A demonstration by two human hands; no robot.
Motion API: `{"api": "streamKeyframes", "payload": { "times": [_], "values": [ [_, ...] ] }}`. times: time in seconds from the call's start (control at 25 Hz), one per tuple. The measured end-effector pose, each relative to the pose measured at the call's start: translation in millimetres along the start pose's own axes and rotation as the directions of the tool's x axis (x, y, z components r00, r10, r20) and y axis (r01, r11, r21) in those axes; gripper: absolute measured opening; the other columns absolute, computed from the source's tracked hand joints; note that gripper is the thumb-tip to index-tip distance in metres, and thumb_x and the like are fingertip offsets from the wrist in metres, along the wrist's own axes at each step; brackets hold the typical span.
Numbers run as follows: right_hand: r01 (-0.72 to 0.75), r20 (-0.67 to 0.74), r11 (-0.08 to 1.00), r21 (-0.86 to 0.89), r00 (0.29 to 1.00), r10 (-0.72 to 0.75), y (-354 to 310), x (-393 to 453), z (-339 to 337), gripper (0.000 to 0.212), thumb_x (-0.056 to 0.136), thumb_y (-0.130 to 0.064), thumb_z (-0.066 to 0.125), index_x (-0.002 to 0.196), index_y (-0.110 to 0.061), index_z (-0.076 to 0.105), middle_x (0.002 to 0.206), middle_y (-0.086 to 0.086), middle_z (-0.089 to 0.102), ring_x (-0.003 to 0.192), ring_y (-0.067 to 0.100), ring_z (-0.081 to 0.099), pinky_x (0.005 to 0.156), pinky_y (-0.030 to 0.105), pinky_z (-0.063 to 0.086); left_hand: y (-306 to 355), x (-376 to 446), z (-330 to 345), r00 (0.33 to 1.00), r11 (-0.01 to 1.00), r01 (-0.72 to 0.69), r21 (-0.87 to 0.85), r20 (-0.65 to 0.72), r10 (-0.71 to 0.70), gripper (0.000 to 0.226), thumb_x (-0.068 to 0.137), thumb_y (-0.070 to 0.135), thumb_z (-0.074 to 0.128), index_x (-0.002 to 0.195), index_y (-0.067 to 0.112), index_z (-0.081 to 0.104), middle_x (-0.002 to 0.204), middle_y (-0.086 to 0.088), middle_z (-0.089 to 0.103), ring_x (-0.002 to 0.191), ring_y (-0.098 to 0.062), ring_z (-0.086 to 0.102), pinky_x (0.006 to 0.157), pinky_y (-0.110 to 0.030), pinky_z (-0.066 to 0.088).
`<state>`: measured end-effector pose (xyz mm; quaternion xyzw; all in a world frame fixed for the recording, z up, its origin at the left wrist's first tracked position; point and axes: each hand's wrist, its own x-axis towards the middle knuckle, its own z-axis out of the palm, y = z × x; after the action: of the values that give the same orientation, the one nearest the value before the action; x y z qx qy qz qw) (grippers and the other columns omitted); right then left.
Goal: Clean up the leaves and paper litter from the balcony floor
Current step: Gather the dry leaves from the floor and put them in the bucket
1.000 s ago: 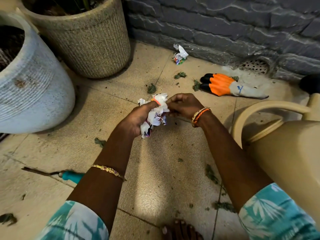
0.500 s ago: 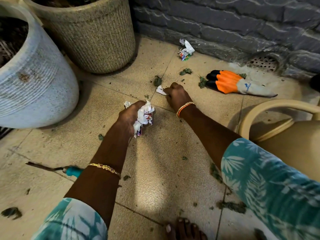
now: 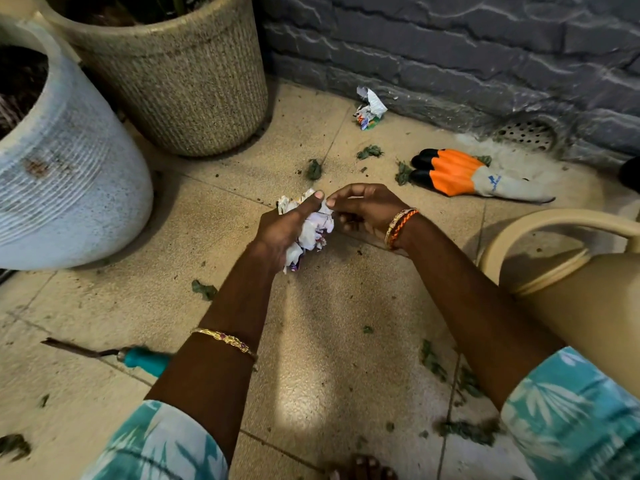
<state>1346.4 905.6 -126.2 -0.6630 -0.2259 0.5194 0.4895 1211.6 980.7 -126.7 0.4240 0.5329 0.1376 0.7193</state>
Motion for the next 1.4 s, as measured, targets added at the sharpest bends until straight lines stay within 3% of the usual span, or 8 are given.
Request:
{"api": "streamKeyframes", "payload": {
  "times": [0.24, 0.48, 0.64, 0.8, 0.92, 1.08, 1.28, 1.4],
  "values": [
    [0.062, -0.371, 0.829, -0.555, 0.874, -0.315, -28.6, 65.8, -40.9, 0.014, 0.083, -0.017, 0.065, 0.098, -0.016, 0.067, 0.100, 0.009, 0.063, 0.091, 0.021, 0.060, 0.081, 0.030, 0.047, 15.7, 12.3, 16.7, 0.998, 0.993, -0.034, -0.111, -0.060, 0.028, 0.020, 0.087, 0.012, 0.067, 0.069, 0.006, 0.061, 0.040, 0.000, 0.059, 0.030, -0.010, 0.052, 0.032, -0.016, 0.041],
    [-0.134, -0.245, 0.368, -0.920, 0.929, -0.276, -49.1, 138.4, -66.2, 0.053, 0.088, -0.044, 0.053, 0.138, -0.035, 0.040, 0.152, 0.016, 0.013, 0.136, 0.041, 0.016, 0.112, 0.048, 0.025, 24.7, 49.5, 10.8, 0.998, 0.975, -0.042, -0.218, -0.044, 0.033, 0.037, 0.077, 0.030, 0.072, 0.098, -0.001, 0.071, 0.084, -0.013, 0.073, 0.058, -0.022, 0.063, 0.051, -0.024, 0.052],
    [-0.088, -0.195, 0.302, -0.949, 0.918, -0.346, -37.0, 160.0, -70.2, 0.043, 0.091, -0.023, 0.051, 0.134, -0.019, 0.048, 0.147, 0.016, 0.025, 0.129, 0.041, 0.032, 0.106, 0.045, 0.035, 28.0, 61.1, 10.8, 0.999, 0.973, -0.034, -0.229, -0.031, 0.027, 0.045, 0.081, 0.032, 0.069, 0.111, -0.001, 0.067, 0.099, -0.013, 0.072, 0.057, -0.021, 0.064, 0.050, -0.022, 0.050],
    [0.097, -0.401, 0.658, -0.747, 0.723, -0.562, -30.8, 159.4, -79.2, 0.022, 0.086, -0.007, 0.055, 0.105, -0.009, 0.065, 0.118, 0.017, 0.057, 0.107, 0.031, 0.055, 0.093, 0.035, 0.045, 21.7, 63.1, 10.5, 0.999, 0.975, -0.001, -0.222, -0.031, -0.007, 0.033, 0.087, 0.027, 0.065, 0.109, 0.004, 0.069, 0.097, -0.013, 0.071, 0.057, -0.022, 0.060, 0.038, -0.016, 0.041],
    [0.366, -0.670, 0.884, -0.292, 0.581, -0.462, -38.8, 142.1, -84.0, 0.027, 0.074, -0.007, 0.071, 0.069, -0.024, 0.051, 0.075, 0.000, 0.059, 0.067, 0.006, 0.058, 0.072, 0.025, 0.052, 19.1, 65.8, 6.6, 1.000, 0.968, -0.006, -0.253, 0.007, 0.008, 0.027, 0.088, 0.026, 0.064, 0.105, 0.006, 0.069, 0.102, -0.014, 0.071, 0.063, -0.021, 0.065, 0.055, -0.025, 0.054],
    [0.369, -0.678, 0.898, 0.241, 0.726, -0.117, -41.3, 113.3, -80.4, 0.037, 0.074, -0.004, 0.074, 0.061, -0.015, 0.041, 0.053, 0.005, 0.046, 0.030, 0.007, 0.041, 0.036, 0.016, 0.033, 14.6, 59.1, 5.3, 0.999, 0.981, -0.022, -0.192, 0.030, 0.028, 0.034, 0.089, 0.033, 0.062, 0.110, 0.008, 0.070, 0.103, -0.009, 0.072, 0.067, -0.023, 0.065, 0.051, -0.023, 0.050],
    [0.100, -0.424, 0.852, 0.515, 0.893, 0.151, -42.1, 35.4, -51.9, 0.020, 0.088, -0.012, 0.052, 0.069, -0.014, 0.058, 0.049, 0.001, 0.059, 0.039, 0.012, 0.048, 0.046, 0.017, 0.041, -4.5, 13.5, 10.8, 0.991, 0.963, 0.118, -0.243, 0.090, -0.099, 0.063, 0.062, 0.041, 0.080, 0.116, 0.011, 0.069, 0.111, -0.012, 0.070, 0.082, -0.026, 0.069, 0.059, -0.028, 0.054],
    [0.028, -0.320, 0.828, 0.560, 0.929, 0.186, -39.9, -25.5, -30.2, 0.021, 0.093, -0.014, 0.045, 0.075, -0.018, 0.055, 0.052, -0.002, 0.061, 0.051, 0.012, 0.058, 0.060, 0.026, 0.050, -16.0, -35.3, 10.0, 0.984, 0.959, 0.168, -0.227, 0.096, -0.150, 0.035, 0.079, 0.037, 0.071, 0.107, 0.015, 0.070, 0.103, -0.007, 0.072, 0.082, -0.026, 0.068, 0.056, -0.024, 0.051]
  ]
}}
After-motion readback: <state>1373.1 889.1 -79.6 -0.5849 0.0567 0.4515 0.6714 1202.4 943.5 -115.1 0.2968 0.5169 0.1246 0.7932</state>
